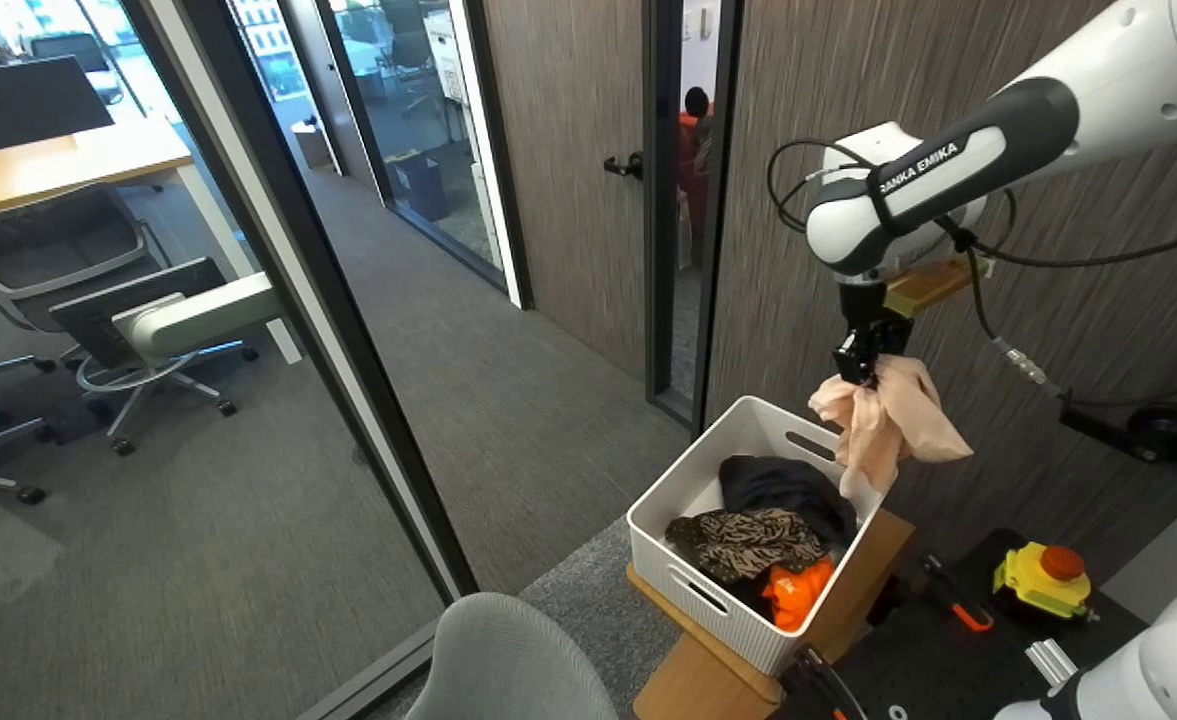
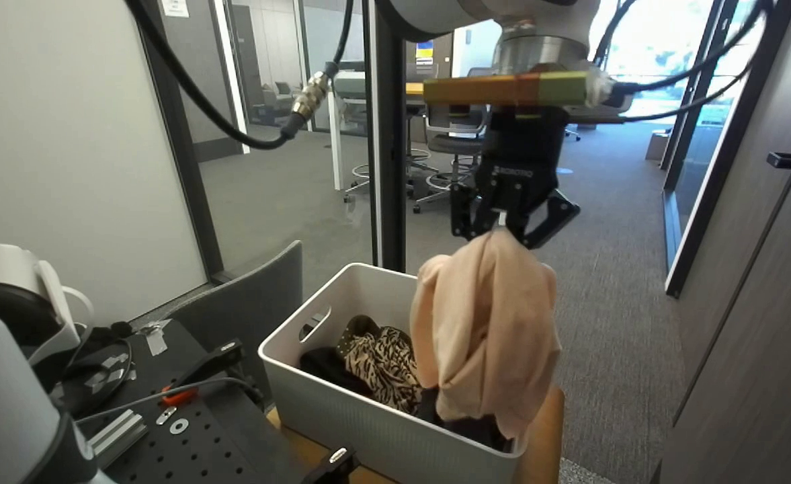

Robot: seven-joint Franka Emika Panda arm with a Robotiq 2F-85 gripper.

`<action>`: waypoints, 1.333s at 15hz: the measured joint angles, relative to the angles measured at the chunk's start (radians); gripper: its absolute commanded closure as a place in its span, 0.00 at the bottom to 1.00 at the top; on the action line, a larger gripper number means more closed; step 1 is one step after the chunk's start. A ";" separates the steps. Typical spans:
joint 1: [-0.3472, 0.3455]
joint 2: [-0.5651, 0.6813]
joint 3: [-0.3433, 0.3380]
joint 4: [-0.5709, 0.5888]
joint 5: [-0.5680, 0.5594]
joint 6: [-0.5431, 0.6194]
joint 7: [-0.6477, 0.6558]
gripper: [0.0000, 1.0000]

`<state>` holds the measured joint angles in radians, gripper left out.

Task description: Move the objects from the grey chair then put them in the white box

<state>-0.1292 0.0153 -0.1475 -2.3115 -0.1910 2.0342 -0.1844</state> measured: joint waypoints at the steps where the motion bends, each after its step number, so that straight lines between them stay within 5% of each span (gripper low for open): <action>1: -0.015 0.010 -0.009 -0.004 0.025 0.053 -0.013 0.91; 7: 0.042 0.121 0.090 0.019 0.216 0.243 -0.042 0.90; 20: 0.062 0.335 0.146 0.081 0.255 0.299 -0.061 0.90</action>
<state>-0.0670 0.3498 -0.0012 -2.2304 0.0639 2.3327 -0.2456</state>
